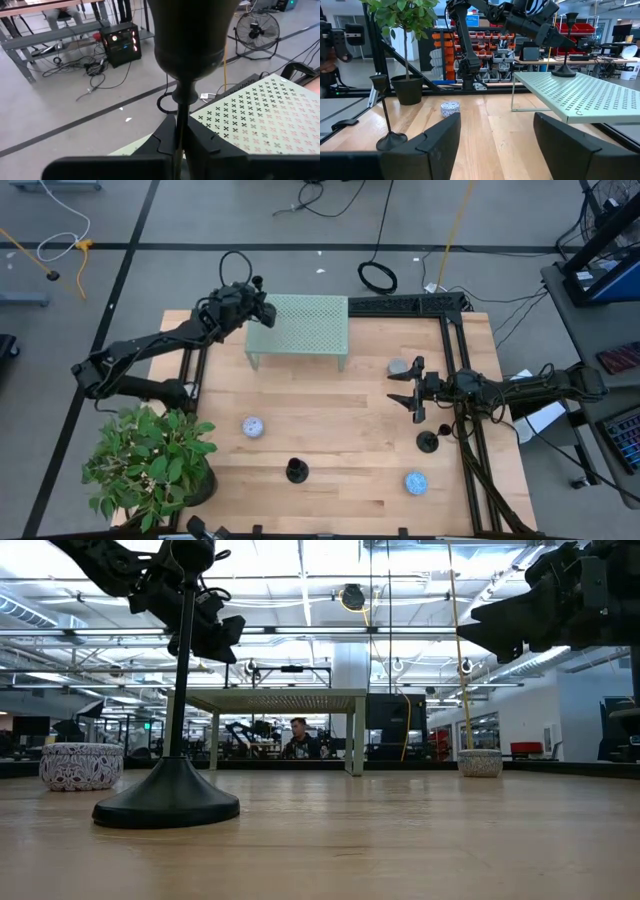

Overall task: Pick & Place candle stick holders
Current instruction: Put the top black candle holder on the shelf, then put the left black candle holder on the shelf

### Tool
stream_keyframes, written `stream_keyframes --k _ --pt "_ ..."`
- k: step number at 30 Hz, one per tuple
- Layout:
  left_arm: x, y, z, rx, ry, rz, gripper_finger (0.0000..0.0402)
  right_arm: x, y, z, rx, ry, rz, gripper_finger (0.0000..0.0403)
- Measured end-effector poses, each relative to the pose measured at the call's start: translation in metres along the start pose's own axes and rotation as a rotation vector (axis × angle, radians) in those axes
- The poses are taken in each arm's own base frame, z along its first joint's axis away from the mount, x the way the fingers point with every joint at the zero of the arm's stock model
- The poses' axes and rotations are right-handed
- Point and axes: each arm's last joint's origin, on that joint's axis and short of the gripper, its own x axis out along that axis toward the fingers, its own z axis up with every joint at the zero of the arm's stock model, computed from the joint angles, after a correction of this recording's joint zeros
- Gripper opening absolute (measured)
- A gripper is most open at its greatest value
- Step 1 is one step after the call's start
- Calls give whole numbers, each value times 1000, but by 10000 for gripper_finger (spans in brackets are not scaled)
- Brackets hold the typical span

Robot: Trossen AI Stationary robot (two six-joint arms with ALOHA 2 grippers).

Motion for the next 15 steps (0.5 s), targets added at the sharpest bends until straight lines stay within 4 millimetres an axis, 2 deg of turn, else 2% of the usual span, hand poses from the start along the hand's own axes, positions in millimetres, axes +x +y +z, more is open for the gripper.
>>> stream_keyframes --k 11,15 --pt "0 0 -1 14 7 -1 109 0 0 0 58 0 4 257" --pt "-5 2 -5 44 69 3 148 0 1 0 122 2 12 258"
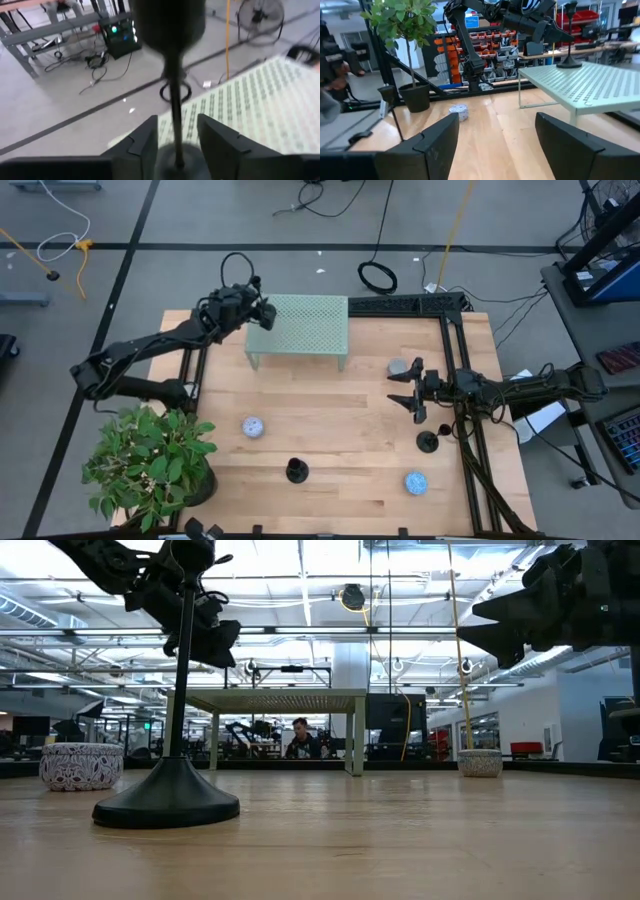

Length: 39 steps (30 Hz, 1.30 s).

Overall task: Pick & Place candle stick holders
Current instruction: Put the left black candle holder on the shelf

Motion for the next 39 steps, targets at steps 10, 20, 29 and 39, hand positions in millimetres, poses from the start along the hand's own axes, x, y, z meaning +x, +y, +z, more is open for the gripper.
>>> stream_keyframes --k 10,20,29,39 --pt "-29 -4 -17 116 211 -48 210 5 8 2 12 -52 61 258" --pt "-76 -39 -22 205 265 -479 211 14 13 -4 34 -51 93 258" --pt "-120 -99 -42 410 300 -950 211 26 14 -13 42 16 86 258" --pt "-153 -161 -87 691 344 -1161 211 34 14 -20 125 74 74 245"
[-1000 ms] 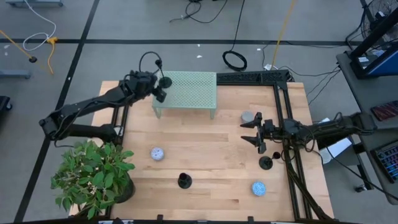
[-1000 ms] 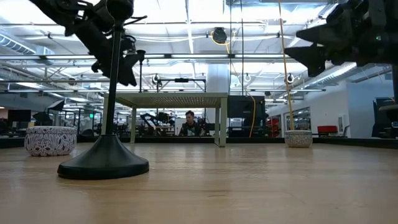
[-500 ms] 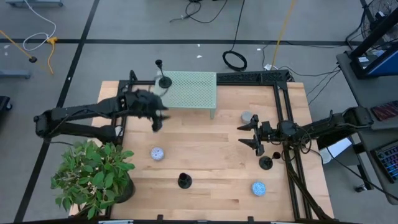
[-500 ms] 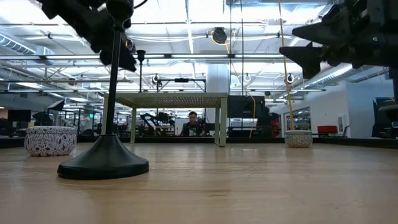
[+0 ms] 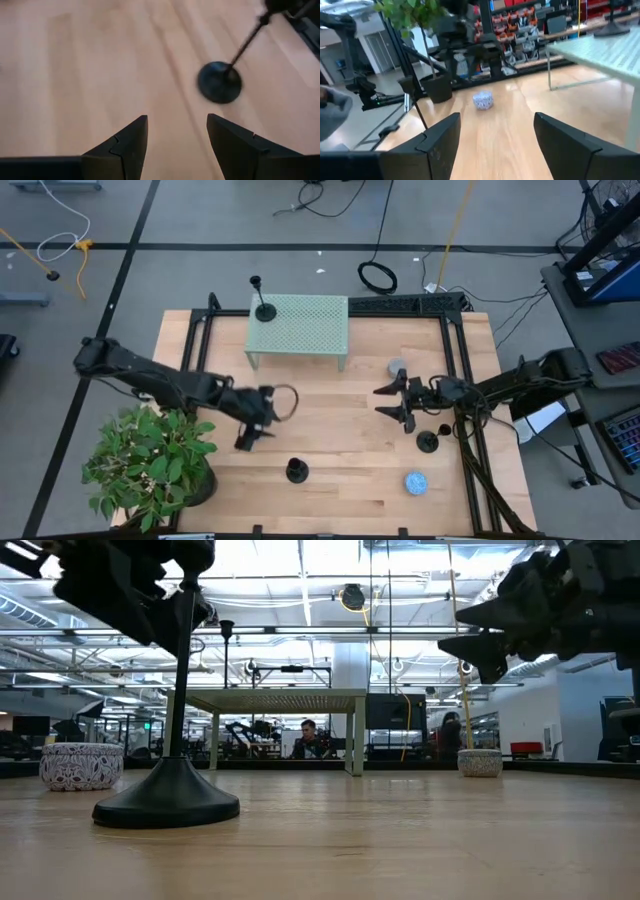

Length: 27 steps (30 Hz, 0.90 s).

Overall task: Pick & Place candle stick holders
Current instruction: Put the left black candle holder on the shelf

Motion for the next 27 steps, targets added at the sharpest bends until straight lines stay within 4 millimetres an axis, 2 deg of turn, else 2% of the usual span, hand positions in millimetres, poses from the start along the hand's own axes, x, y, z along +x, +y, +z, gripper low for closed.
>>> stream_keyframes --k 10,14,24,27 --pt "56 -27 11 112 -84 -71 211 1 0 -1 6 7 -2 242" --pt "70 -34 10 153 -102 -88 211 1 0 -2 5 17 -5 242" --pt "77 -49 18 222 -209 -117 211 1 0 -3 4 21 -7 242" --pt "76 -53 19 233 -216 -150 196 1 -1 -3 4 22 -8 242"
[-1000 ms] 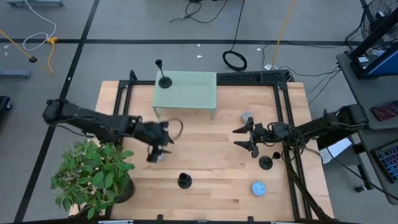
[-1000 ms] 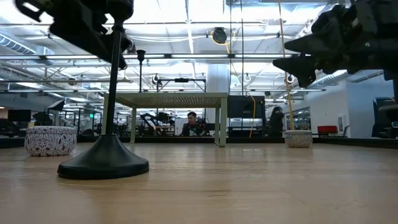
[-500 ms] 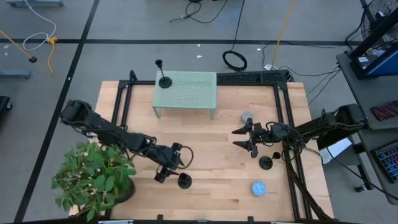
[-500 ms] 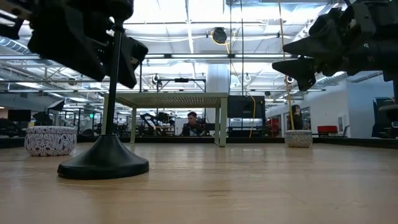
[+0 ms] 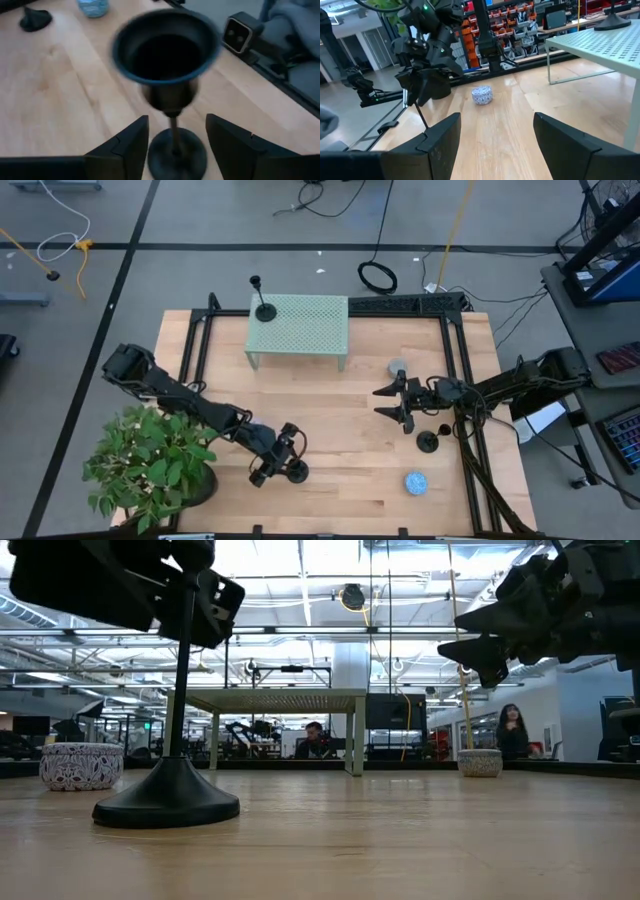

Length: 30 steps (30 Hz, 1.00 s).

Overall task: Pick & Place candle stick holders
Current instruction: Put the left black candle holder on the shelf

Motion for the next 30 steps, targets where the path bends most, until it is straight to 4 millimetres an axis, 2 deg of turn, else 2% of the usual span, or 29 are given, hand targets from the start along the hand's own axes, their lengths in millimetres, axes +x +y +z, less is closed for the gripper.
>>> stream_keyframes --k 6,12,19,22,26,30 --pt "0 -6 4 32 -40 -52 107 0 0 0 -22 0 0 242" --pt "0 -3 8 40 -81 -16 17 0 0 0 -22 0 -1 242" --pt "-2 6 14 10 -152 59 27 0 0 0 -22 0 0 242" --pt "-7 13 20 3 -190 133 15 0 0 0 -22 1 -1 242" --pt "-27 31 29 -74 -228 277 13 0 0 0 -23 5 -2 242" --pt "-63 50 43 -112 -304 389 19 0 0 -1 -23 8 -4 242"
